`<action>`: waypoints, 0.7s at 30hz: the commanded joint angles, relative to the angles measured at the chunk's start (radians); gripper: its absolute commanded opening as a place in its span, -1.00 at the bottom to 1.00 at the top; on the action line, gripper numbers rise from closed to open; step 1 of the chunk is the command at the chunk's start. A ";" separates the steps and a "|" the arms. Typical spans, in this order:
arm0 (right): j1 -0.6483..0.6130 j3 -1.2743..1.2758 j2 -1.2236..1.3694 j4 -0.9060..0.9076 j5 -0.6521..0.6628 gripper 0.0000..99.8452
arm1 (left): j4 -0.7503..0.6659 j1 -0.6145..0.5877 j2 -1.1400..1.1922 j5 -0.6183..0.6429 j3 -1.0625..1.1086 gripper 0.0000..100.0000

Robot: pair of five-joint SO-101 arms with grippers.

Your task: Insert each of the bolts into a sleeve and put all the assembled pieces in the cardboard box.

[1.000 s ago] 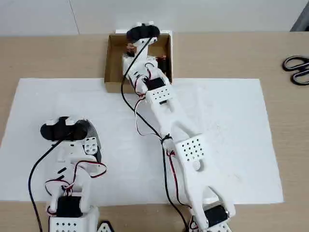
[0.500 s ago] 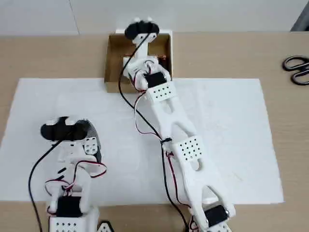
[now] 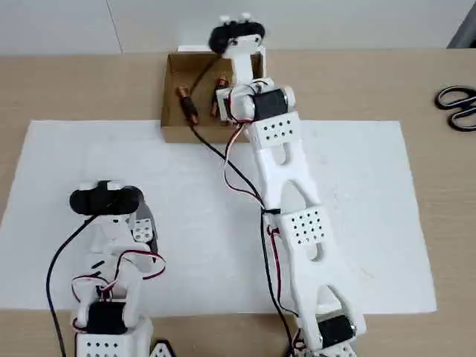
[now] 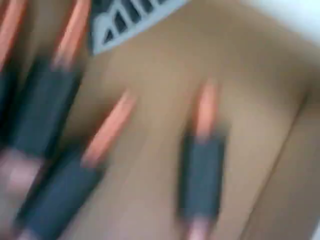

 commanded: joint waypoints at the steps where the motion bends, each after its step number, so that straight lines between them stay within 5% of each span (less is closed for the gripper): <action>1: -0.002 -0.044 -0.151 0.185 0.092 -0.55 | 0.028 0.003 -0.011 0.002 -0.002 -0.99; 6: -0.013 0.138 -0.262 0.186 0.127 -0.55 | 0.025 0.005 -0.011 0.002 -0.002 -0.99; 21: -0.028 1.335 -1.178 0.173 0.169 -0.56 | 0.031 0.005 -0.009 0.002 0.001 -0.99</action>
